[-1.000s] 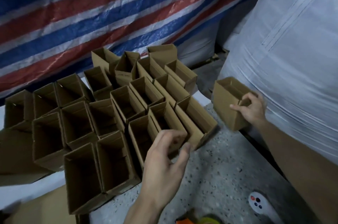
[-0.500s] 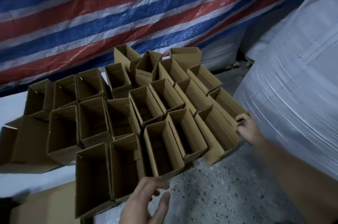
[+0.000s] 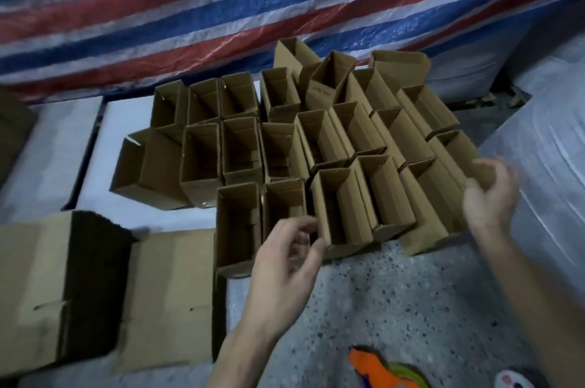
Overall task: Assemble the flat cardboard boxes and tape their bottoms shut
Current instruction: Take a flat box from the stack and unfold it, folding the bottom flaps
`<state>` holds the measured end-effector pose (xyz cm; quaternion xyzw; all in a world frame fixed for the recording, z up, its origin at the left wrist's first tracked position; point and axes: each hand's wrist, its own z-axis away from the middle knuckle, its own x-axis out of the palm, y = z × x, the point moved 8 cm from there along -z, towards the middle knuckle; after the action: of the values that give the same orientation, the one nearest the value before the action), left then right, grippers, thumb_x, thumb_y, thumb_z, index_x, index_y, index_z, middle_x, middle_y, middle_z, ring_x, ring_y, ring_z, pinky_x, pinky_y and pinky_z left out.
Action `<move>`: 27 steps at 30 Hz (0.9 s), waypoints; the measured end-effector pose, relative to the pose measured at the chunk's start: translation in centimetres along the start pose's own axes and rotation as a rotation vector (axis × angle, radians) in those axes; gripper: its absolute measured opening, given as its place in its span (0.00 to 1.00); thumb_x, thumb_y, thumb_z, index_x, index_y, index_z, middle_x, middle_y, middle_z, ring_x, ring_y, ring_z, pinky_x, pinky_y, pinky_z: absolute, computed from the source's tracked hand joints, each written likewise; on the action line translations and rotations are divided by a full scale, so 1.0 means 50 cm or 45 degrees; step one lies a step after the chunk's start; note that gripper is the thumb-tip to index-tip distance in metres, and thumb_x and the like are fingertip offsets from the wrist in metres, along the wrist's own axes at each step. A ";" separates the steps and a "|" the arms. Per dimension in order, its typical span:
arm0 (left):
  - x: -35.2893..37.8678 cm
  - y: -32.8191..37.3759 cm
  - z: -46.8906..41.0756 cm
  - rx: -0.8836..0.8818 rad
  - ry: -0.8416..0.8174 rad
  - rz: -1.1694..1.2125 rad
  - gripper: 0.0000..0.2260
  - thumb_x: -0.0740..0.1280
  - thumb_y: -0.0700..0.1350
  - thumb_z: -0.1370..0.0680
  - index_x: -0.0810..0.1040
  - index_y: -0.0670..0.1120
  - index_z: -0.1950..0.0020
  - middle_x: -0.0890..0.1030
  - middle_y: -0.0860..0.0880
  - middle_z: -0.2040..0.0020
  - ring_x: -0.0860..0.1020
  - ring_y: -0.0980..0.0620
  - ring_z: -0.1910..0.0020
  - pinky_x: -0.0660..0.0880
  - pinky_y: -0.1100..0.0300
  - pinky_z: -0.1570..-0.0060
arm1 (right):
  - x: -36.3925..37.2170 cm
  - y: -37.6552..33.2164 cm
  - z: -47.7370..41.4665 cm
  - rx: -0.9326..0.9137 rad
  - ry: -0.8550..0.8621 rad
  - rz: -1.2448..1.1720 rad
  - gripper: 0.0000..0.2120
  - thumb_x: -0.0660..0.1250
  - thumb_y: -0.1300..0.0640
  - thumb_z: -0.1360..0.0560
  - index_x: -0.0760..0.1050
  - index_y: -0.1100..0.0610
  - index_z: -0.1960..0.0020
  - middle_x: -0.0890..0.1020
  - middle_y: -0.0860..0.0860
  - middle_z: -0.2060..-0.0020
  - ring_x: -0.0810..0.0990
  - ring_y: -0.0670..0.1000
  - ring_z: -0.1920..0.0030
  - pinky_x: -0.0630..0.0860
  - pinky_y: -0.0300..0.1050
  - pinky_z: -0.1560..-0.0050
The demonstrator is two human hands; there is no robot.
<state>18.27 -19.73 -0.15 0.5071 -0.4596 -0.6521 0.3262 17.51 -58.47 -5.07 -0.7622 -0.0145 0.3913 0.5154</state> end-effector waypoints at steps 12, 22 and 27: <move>-0.174 -0.268 0.160 -0.244 0.349 -0.340 0.14 0.71 0.47 0.23 0.79 0.52 0.37 0.79 0.54 0.43 0.77 0.57 0.46 0.72 0.67 0.48 | 0.180 -0.203 0.553 -0.315 -0.867 -0.439 0.18 0.67 0.73 0.25 0.78 0.49 0.52 0.80 0.47 0.46 0.79 0.43 0.44 0.77 0.38 0.44; -0.164 -0.648 0.250 -0.822 -0.535 -1.260 0.45 0.69 0.55 0.22 0.33 0.67 0.23 0.31 0.41 0.20 0.46 0.33 0.21 0.53 0.33 0.25 | 0.178 -0.174 0.723 -0.057 -1.058 -0.360 0.15 0.68 0.67 0.23 0.79 0.47 0.56 0.83 0.39 0.52 0.84 0.47 0.52 0.81 0.45 0.50; -0.163 -0.672 0.258 -0.579 -0.476 -1.386 0.46 0.66 0.54 0.20 0.26 0.66 0.26 0.36 0.38 0.20 0.47 0.31 0.21 0.54 0.36 0.24 | 0.142 -0.163 0.738 0.053 -0.983 -0.350 0.18 0.67 0.67 0.23 0.81 0.44 0.58 0.84 0.38 0.53 0.85 0.46 0.55 0.79 0.37 0.56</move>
<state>9.45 3.24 -27.66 0.4638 -0.0337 -0.8844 -0.0394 2.98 -23.03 -8.71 -0.5396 -0.3008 0.5764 0.5350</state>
